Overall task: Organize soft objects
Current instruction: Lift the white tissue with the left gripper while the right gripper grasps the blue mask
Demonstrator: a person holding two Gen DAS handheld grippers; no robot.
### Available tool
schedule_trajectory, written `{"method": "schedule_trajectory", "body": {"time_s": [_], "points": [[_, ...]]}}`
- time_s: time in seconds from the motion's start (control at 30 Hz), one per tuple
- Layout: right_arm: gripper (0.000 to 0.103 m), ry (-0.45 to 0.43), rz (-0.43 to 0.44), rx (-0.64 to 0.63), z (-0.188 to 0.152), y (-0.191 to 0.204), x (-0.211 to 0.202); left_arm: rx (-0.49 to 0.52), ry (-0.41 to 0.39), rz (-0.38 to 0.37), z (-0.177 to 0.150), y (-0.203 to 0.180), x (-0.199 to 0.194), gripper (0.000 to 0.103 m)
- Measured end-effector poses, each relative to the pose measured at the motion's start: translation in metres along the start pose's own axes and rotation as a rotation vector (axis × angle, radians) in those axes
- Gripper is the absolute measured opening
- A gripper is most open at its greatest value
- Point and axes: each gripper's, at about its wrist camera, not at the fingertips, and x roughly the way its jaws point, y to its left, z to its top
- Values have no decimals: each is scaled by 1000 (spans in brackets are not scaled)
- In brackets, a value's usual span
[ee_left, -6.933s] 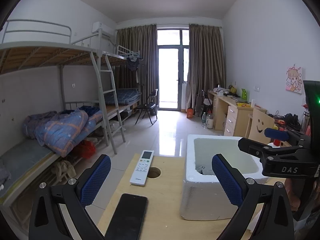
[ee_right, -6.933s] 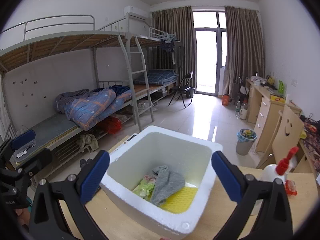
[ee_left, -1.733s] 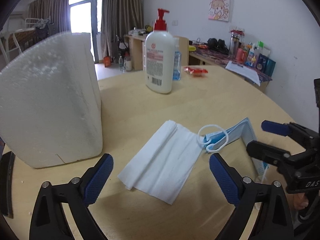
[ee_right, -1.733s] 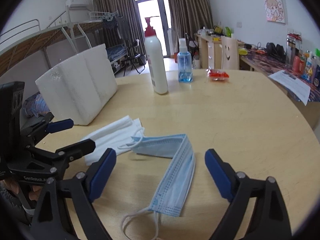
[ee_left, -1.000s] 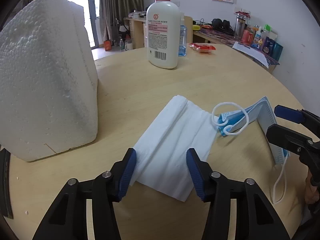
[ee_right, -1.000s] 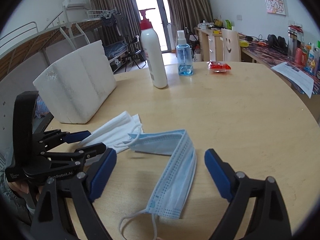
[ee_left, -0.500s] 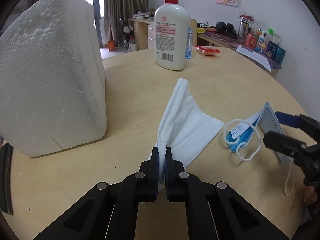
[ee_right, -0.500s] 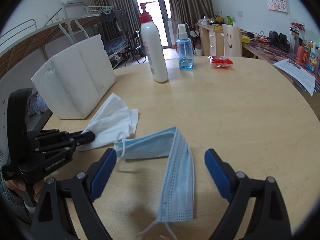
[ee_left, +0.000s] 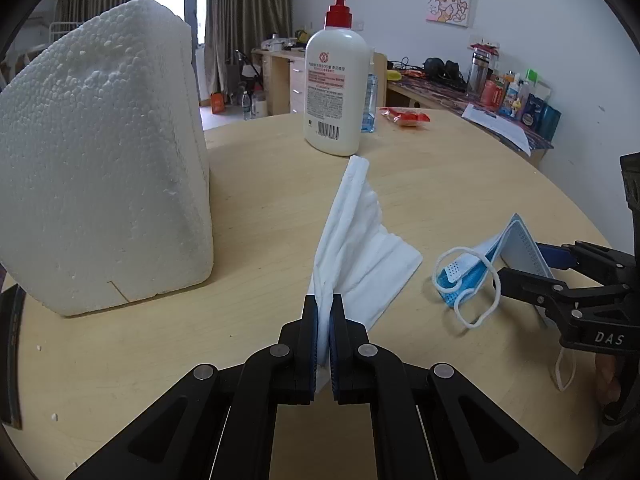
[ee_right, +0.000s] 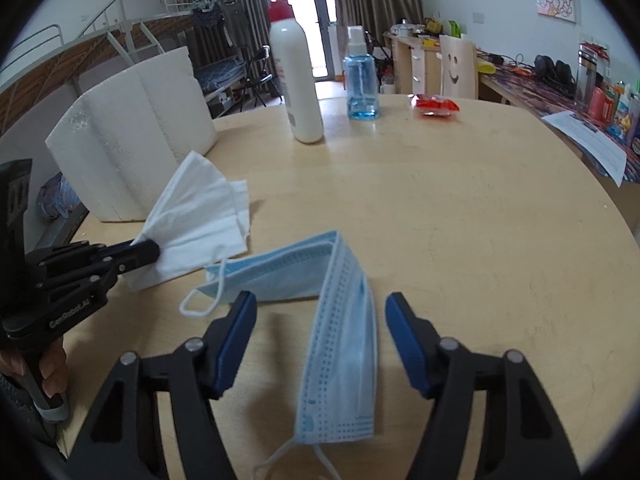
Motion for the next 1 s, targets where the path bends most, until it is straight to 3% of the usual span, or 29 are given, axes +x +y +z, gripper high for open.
{"method": "schedule_trajectory", "body": {"time_s": [0.13,0.17,0.23,0.3,0.37,1.0], "points": [[62,26,-22,8,0,-1,4,-1,-5,-2,-1,1,-1,5],[52,24,-42,6,0,-1,4,0,-6,-3,0,1,-1,5],[42,24,-58,13,0,-2,4,2,-12,-2,0,1,-1,5],[22,24,-55,25,0,-4,3,5,-19,-1,0,0,-3,5],[12,19,-53,36,-1,-6,1,9,-25,2,-1,0,-4,5],[10,-138,-73,31,-2,6,-47,35,-139,-24,-3,-10,-39,5]]}}
